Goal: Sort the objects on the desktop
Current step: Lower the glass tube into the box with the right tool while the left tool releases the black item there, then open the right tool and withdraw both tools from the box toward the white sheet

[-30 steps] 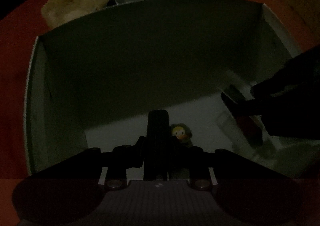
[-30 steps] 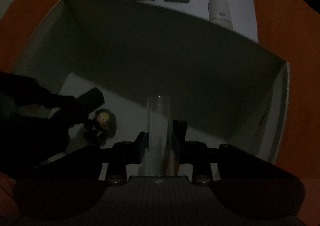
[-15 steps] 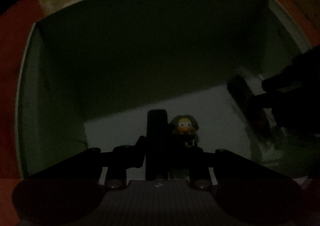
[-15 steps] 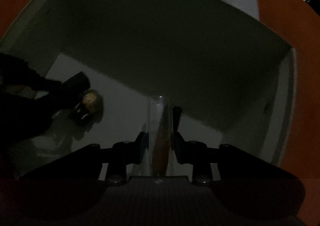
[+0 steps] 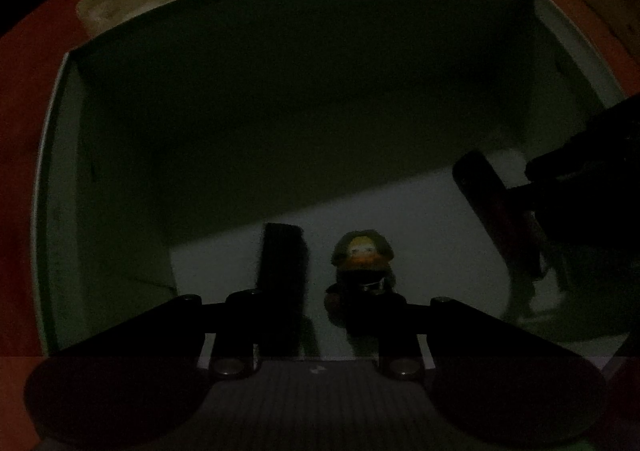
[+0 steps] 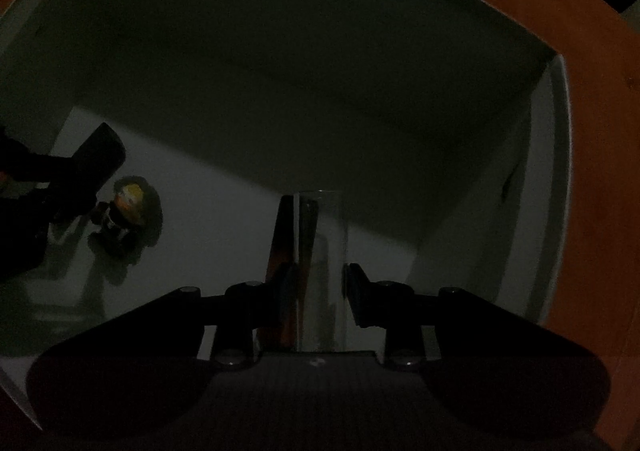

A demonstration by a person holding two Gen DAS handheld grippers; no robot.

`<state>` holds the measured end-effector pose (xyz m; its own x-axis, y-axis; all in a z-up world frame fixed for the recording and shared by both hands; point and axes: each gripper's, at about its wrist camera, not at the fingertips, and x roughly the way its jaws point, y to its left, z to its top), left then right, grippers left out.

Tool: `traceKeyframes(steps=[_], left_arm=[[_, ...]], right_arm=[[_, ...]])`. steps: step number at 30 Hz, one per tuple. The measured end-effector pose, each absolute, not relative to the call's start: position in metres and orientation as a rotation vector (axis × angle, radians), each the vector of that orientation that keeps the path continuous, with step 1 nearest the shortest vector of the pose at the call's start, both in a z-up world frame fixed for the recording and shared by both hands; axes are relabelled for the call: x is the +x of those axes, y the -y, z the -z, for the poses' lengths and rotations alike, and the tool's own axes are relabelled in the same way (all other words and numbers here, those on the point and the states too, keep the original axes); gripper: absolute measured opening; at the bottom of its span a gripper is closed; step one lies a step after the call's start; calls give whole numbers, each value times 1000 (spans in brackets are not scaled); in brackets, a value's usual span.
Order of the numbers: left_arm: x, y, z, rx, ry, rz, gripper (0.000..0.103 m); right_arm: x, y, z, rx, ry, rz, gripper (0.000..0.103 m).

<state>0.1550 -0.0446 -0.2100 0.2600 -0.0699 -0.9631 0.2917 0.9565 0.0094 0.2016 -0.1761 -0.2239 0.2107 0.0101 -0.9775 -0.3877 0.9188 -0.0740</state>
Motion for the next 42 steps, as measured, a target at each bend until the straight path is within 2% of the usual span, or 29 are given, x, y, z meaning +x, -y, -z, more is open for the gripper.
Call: traceKeyframes(steps=[6,9,11,12,13,15,20,21,35,42], left_arm=[[157,43,208,197,-1283,238,26],[159,41,202,186,-1272,232,36],[161,43,199,185,-1269,243,37],[161,44,198,188,-1265,246,39],[162,44,198,188,-1263,247,43],[162,45,195,176,-1251,238,62],[169,40,177,135,-1210,220,73],[171,39,174,130,-1202,217,75],[222,42,115,103,-1091,207,76],[254,39,99,86,-1064,185,79]], right_arm=[[200,177,224,-308,-1343,-292,37],[200,178,224,-285,-1358,-310,46],[201,177,223,-255,-1362,-327,58],[200,177,222,-245,-1362,-335,61],[200,176,220,-236,-1363,-343,65],[199,176,218,-218,-1363,-360,73],[202,177,194,-161,-1301,-371,84],[203,177,188,-145,-1279,-364,84],[258,184,98,-17,-1083,-373,85],[285,186,78,1,-1051,-374,85]])
